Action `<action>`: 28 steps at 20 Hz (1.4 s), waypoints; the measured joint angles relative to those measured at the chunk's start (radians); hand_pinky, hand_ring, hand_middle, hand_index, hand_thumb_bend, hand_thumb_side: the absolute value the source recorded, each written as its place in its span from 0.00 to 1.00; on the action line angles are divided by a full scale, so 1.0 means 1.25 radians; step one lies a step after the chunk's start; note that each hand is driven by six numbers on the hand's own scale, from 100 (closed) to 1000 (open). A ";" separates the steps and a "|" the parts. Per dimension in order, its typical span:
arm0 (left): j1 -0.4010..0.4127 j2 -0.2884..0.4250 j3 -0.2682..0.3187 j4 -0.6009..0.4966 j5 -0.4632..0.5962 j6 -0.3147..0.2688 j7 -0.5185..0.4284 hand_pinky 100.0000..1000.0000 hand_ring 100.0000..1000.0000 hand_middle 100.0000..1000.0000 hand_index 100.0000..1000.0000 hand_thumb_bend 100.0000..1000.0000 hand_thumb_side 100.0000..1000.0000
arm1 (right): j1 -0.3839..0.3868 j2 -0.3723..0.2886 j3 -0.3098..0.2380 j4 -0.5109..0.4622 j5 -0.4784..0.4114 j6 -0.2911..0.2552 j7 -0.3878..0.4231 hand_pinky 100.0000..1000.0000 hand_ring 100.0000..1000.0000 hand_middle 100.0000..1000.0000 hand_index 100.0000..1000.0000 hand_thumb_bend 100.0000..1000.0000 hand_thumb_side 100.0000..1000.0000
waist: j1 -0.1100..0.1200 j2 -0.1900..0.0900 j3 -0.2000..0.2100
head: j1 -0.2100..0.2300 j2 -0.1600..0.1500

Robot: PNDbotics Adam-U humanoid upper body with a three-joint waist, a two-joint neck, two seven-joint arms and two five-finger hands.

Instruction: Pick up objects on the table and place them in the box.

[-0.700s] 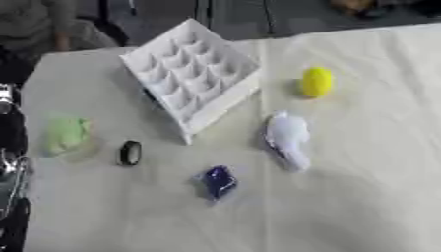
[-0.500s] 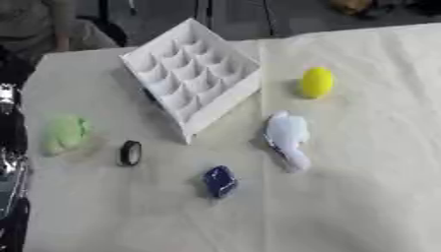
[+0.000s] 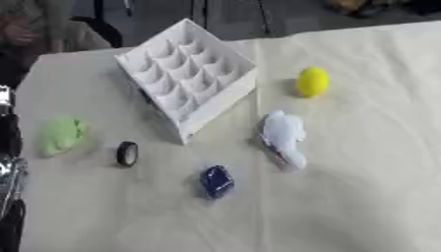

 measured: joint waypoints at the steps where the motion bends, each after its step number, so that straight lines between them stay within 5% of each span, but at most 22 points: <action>1: 0.000 0.000 0.000 -0.001 -0.001 0.000 0.000 1.00 0.91 0.78 0.66 0.37 0.84 | 0.000 0.000 0.000 0.000 0.000 0.000 0.000 0.48 0.54 0.61 0.75 0.09 0.75 | 0.000 0.000 0.000 | 0.000 0.000; 10: 0.003 0.011 0.007 -0.002 -0.036 0.006 -0.004 0.99 0.90 0.79 0.71 0.41 0.77 | 0.000 0.000 0.000 0.000 0.000 0.000 0.000 0.49 0.54 0.62 0.75 0.10 0.77 | 0.000 0.000 -0.001 | 0.000 0.000; 11: 0.006 0.023 0.009 0.000 -0.058 0.010 -0.007 0.99 0.90 0.79 0.71 0.41 0.77 | 0.000 0.000 0.000 0.000 0.001 0.000 0.000 0.49 0.54 0.62 0.75 0.10 0.77 | 0.000 0.000 -0.001 | -0.002 0.000; 12: 0.009 0.040 0.010 0.003 -0.086 0.015 -0.011 0.93 0.88 0.80 0.76 0.53 0.65 | 0.000 0.000 0.000 0.000 0.001 0.000 0.000 0.49 0.54 0.62 0.75 0.11 0.77 | 0.000 0.000 -0.001 | -0.006 0.000; 17: 0.024 0.159 0.009 0.040 -0.315 0.045 -0.067 0.89 0.86 0.79 0.78 0.62 0.59 | 0.000 0.000 -0.001 0.000 0.001 0.001 0.000 0.49 0.54 0.62 0.75 0.10 0.77 | 0.000 0.000 -0.005 | -0.026 0.000; 18: 0.026 0.177 0.008 0.050 -0.353 0.048 -0.080 0.82 0.82 0.78 0.87 0.70 0.49 | 0.001 0.000 -0.001 0.000 0.001 0.001 0.001 0.48 0.54 0.62 0.75 0.10 0.77 | 0.000 0.000 -0.005 | -0.029 0.000; 19: 0.033 0.205 0.004 0.074 -0.399 0.055 -0.103 0.82 0.82 0.78 0.87 0.77 0.58 | 0.001 0.000 -0.001 0.000 0.001 0.002 0.002 0.48 0.54 0.62 0.75 0.10 0.77 | 0.000 -0.001 -0.007 | -0.033 0.000; 23: 0.021 0.318 -0.005 0.220 -0.565 0.063 -0.199 0.82 0.82 0.79 0.88 0.82 0.58 | 0.004 0.000 -0.001 0.000 0.001 0.004 0.003 0.48 0.54 0.62 0.75 0.10 0.77 | 0.000 -0.001 -0.009 | -0.048 0.000; 28: -0.027 0.366 -0.021 0.383 -0.626 0.046 -0.248 0.84 0.85 0.81 0.88 0.87 0.60 | 0.006 0.000 -0.001 0.000 0.001 0.005 0.005 0.48 0.54 0.61 0.75 0.10 0.77 | 0.000 -0.001 -0.011 | -0.055 0.000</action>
